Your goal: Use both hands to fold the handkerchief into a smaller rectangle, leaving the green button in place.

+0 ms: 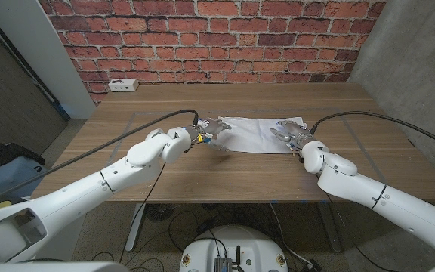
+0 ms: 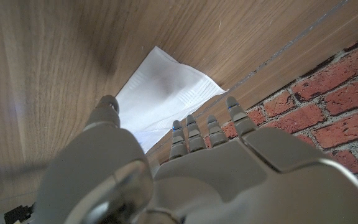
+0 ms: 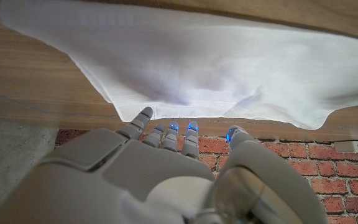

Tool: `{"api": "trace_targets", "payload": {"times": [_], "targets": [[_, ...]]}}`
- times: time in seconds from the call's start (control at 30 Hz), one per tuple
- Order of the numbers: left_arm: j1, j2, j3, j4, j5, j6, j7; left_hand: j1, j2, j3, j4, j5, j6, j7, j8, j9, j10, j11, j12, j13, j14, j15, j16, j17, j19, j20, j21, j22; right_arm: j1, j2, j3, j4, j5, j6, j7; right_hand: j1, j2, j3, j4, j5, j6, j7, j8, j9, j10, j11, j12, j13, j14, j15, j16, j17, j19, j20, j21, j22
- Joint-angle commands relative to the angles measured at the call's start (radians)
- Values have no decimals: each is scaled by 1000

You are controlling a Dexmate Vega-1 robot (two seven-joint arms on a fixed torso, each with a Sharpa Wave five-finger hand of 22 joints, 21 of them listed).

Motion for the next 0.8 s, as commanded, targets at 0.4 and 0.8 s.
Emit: {"api": "trace_targets", "payload": {"times": [0.4,0.8], "targets": [[-32,-57,13,56,77,-45,-98,109,16,32,-34,5,81,-9,4,3,79,-27,17,2,68,-25,9,1,40,-3,-7,4,18,5,-11,12,-2,-11,17,1,5,3,-6,-1,16,5,9,1,11,1,7,0,7,-31,8,-4,0,7,-8,4],[-69,-88,42,110,99,-75,-101,173,16,47,-39,-7,117,-13,-4,4,138,-52,24,3,147,-58,20,0,73,-9,-5,4,41,13,-22,39,-3,-2,29,-1,6,5,-7,-1,29,7,13,1,15,5,8,0,8,-31,10,-8,2,8,-12,5]]}}
